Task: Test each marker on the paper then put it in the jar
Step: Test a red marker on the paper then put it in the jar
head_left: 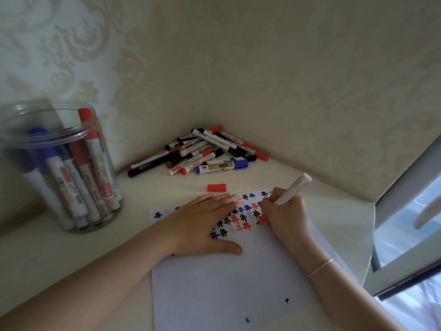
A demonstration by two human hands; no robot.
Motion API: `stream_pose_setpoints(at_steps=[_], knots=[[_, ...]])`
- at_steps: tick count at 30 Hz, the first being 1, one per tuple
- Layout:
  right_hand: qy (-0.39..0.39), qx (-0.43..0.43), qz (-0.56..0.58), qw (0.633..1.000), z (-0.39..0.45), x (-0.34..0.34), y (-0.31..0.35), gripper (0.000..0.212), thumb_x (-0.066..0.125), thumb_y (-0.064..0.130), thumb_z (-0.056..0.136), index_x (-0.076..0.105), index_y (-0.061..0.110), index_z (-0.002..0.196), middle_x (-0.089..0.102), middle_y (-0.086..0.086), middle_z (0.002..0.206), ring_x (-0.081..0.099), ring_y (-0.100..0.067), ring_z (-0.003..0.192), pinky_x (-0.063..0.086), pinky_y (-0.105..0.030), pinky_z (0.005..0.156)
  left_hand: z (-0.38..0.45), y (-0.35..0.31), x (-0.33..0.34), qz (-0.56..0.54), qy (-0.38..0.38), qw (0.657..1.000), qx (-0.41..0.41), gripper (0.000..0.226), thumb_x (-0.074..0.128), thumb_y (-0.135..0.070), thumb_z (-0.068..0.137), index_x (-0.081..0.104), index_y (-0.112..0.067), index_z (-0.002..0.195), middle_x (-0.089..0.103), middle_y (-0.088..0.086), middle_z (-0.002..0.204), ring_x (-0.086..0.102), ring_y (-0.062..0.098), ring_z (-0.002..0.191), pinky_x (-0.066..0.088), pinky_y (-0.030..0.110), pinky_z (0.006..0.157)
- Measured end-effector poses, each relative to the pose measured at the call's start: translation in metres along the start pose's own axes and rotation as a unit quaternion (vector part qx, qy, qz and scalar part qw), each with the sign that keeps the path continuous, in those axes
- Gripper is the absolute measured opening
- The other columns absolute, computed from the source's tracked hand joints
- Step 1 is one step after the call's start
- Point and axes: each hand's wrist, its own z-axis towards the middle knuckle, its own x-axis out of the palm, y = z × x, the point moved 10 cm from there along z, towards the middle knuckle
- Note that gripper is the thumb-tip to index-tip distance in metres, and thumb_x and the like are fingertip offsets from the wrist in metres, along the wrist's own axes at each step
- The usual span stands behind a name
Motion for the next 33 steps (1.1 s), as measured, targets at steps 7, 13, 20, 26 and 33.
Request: stream_pose_setpoints(at_steps=[7, 13, 20, 26, 33], knots=[[0.047, 0.015, 0.063, 0.997, -0.0029, 0.0069, 0.0005, 0.02, 0.061, 0.002, 0.077, 0.047, -0.007, 0.066, 0.064, -0.013, 0.049, 0.052, -0.019, 0.037, 0.041, -0.03, 0.044, 0.0002, -0.0006, -0.001, 0.0, 0.001, 1.0, -0.001, 0.096, 0.038, -0.08, 0.078, -0.004, -0.033, 0.151, -0.015, -0.025, 0.149, -0.016, -0.01, 0.132, -0.013, 0.018, 0.11], [0.034, 0.016, 0.021, 0.999, -0.0013, 0.005, 0.0014, 0.023, 0.06, -0.003, 0.074, 0.046, 0.004, 0.058, 0.042, 0.003, 0.038, 0.039, -0.003, 0.03, 0.032, -0.017, 0.035, -0.0003, -0.002, -0.0025, -0.004, 0.001, 1.0, -0.002, 0.095, 0.039, -0.079, 0.079, -0.005, -0.034, 0.151, -0.019, -0.027, 0.143, -0.019, -0.012, 0.129, -0.016, 0.016, 0.106], [0.039, 0.017, 0.061, 0.997, -0.0024, 0.0067, -0.0009, 0.016, 0.059, 0.003, 0.077, 0.049, -0.004, 0.066, 0.064, -0.012, 0.05, 0.049, -0.018, 0.039, 0.038, -0.026, 0.043, 0.0005, -0.0006, -0.0005, -0.004, 0.001, 1.0, -0.002, 0.096, 0.039, -0.08, 0.078, -0.004, -0.034, 0.151, -0.013, -0.023, 0.153, -0.016, -0.012, 0.131, -0.014, 0.016, 0.109], [0.021, -0.013, 0.022, 0.999, 0.0022, 0.0051, -0.0017, 0.036, 0.057, -0.003, 0.075, 0.034, 0.012, 0.052, 0.038, -0.004, 0.045, 0.051, -0.025, 0.047, 0.035, -0.027, 0.045, 0.0003, -0.0026, -0.0037, -0.008, -0.002, 1.0, 0.0, 0.096, 0.041, -0.078, 0.079, -0.004, -0.033, 0.151, -0.017, -0.029, 0.143, -0.019, -0.013, 0.128, -0.016, 0.014, 0.106], [0.056, -0.014, 0.209, 0.976, 0.0008, 0.002, 0.0059, 0.023, 0.073, 0.015, 0.08, 0.055, 0.006, 0.07, 0.064, -0.011, 0.059, 0.058, -0.021, 0.049, 0.048, -0.029, 0.051, 0.0002, -0.0013, -0.0013, -0.007, 0.006, 1.0, -0.004, 0.096, 0.039, -0.08, 0.078, -0.004, -0.034, 0.151, -0.012, -0.023, 0.154, -0.017, -0.013, 0.128, -0.015, 0.015, 0.107]])
